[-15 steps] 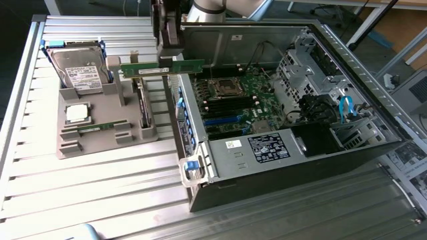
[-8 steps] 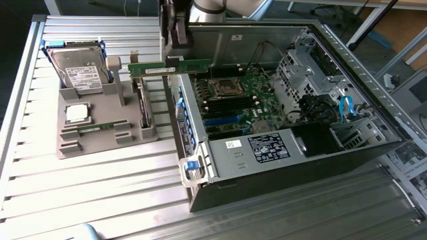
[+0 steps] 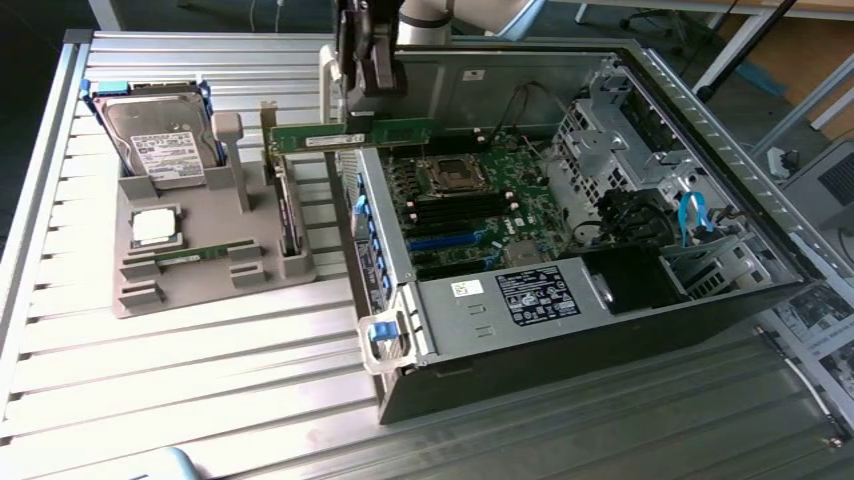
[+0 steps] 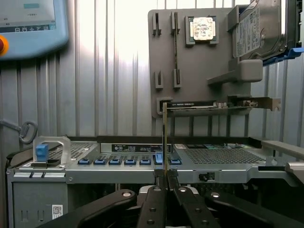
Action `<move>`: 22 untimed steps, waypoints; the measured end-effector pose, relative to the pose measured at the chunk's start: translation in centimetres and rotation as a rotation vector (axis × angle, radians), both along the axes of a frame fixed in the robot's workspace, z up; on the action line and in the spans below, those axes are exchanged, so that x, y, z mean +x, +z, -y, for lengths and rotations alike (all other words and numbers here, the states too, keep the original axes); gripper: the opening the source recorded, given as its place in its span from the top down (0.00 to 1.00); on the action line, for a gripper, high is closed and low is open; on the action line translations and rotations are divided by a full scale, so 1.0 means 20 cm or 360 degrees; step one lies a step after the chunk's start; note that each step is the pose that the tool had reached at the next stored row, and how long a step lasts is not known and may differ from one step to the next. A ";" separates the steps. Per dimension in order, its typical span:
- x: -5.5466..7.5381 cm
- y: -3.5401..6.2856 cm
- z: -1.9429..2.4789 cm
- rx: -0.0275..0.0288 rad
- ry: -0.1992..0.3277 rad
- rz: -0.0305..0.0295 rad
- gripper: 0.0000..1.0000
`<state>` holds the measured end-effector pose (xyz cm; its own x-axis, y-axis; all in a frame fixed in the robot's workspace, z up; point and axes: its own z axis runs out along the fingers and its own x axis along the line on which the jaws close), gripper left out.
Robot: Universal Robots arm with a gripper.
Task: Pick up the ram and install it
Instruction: 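Pick up the ram and move it above insertion slot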
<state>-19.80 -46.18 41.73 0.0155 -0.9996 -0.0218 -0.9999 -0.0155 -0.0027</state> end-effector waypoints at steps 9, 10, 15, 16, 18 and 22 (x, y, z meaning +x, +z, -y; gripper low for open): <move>0.08 0.000 0.000 0.00001 0.0000 0.00000 0.88; 0.09 0.000 0.000 0.00001 0.0000 0.00000 0.88; 0.13 0.000 0.000 0.00000 0.0000 0.00000 0.88; 0.13 0.000 0.000 0.00000 0.0000 0.00000 0.88; 0.15 0.000 0.000 0.00000 0.0000 0.00000 0.88; 0.19 0.000 0.000 0.00001 0.0000 0.00000 0.88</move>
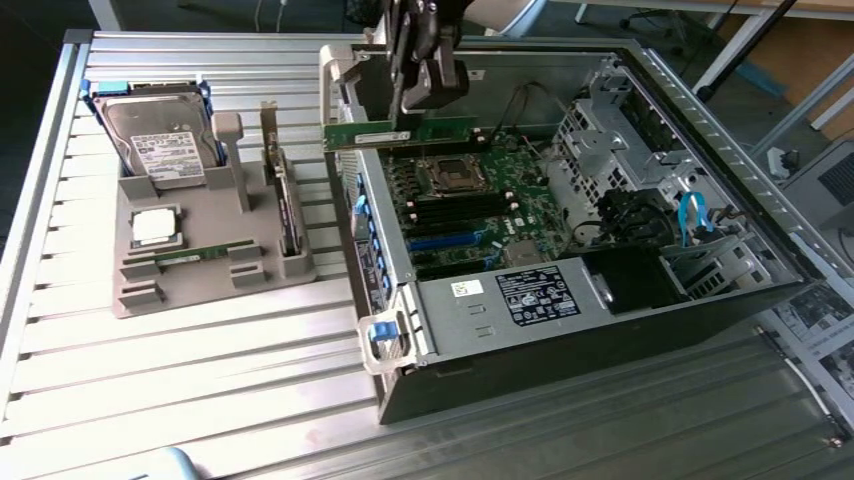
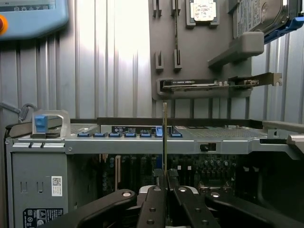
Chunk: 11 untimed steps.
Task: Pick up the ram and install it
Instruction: 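Pick up the ram and move it above insertion slot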
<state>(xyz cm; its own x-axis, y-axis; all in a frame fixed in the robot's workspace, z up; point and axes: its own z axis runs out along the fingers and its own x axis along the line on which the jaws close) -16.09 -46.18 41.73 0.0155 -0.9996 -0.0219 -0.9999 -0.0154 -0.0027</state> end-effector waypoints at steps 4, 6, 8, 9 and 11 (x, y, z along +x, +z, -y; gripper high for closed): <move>0.04 0.000 0.000 -0.00001 0.0000 0.00000 0.88; 0.05 0.000 0.000 -0.00001 0.0000 0.00000 0.88; 0.07 0.000 0.000 0.00000 0.0000 0.00001 0.88; 0.09 0.000 0.000 -0.00001 0.0000 0.00000 0.88; 0.10 0.000 0.000 -0.00001 0.0000 -0.00001 0.88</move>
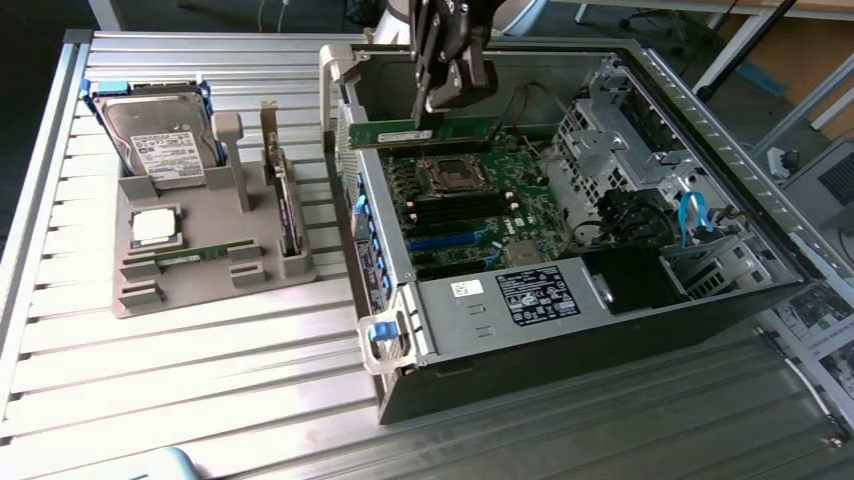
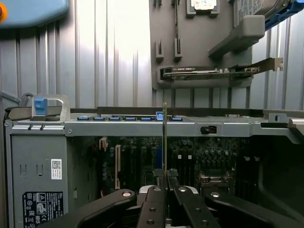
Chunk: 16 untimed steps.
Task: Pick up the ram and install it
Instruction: 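Pick up the ram and move it above insertion slot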
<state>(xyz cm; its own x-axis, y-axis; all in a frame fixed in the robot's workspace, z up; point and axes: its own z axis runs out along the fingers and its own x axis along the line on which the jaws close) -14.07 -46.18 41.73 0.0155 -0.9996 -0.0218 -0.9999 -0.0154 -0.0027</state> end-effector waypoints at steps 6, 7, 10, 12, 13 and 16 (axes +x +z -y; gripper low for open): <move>0.06 0.000 0.000 0.00000 0.0000 0.00000 0.88; 0.06 0.000 0.000 0.00000 0.0000 0.00000 0.88; 0.09 0.000 0.000 0.00000 0.0000 0.00000 0.88; 0.11 0.000 0.000 0.00000 0.0000 0.00001 0.88; 0.12 0.000 0.000 0.00001 0.0000 0.00000 0.88; 0.16 0.000 0.000 0.00000 0.0000 0.00000 0.88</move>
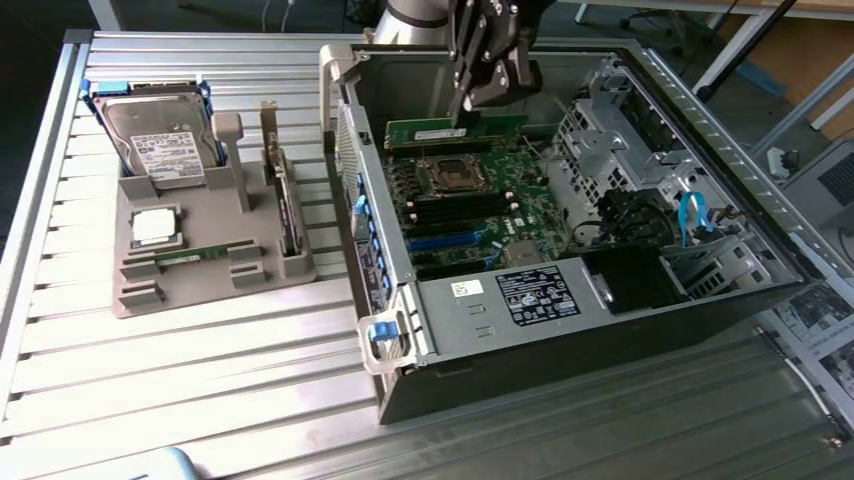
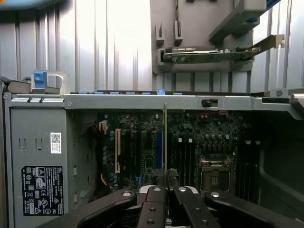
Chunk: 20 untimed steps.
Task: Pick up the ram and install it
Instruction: 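Pick up the ram and move it above insertion slot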
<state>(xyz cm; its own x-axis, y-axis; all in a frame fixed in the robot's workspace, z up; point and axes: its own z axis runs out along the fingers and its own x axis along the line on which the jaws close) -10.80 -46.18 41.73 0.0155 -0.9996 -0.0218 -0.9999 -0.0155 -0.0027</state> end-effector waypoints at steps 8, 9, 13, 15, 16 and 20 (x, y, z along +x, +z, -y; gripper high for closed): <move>0.08 0.000 0.000 0.00001 0.0000 0.00000 0.88; 0.09 0.000 0.000 0.00001 0.0000 0.00001 0.88; 0.13 0.000 0.000 0.00000 0.0000 0.00000 0.88; 0.15 0.000 0.000 0.00000 0.0000 0.00000 0.88; 0.16 0.000 0.000 0.00000 0.0000 0.00000 0.88; 0.20 0.000 0.000 0.00000 0.0000 -0.00001 0.88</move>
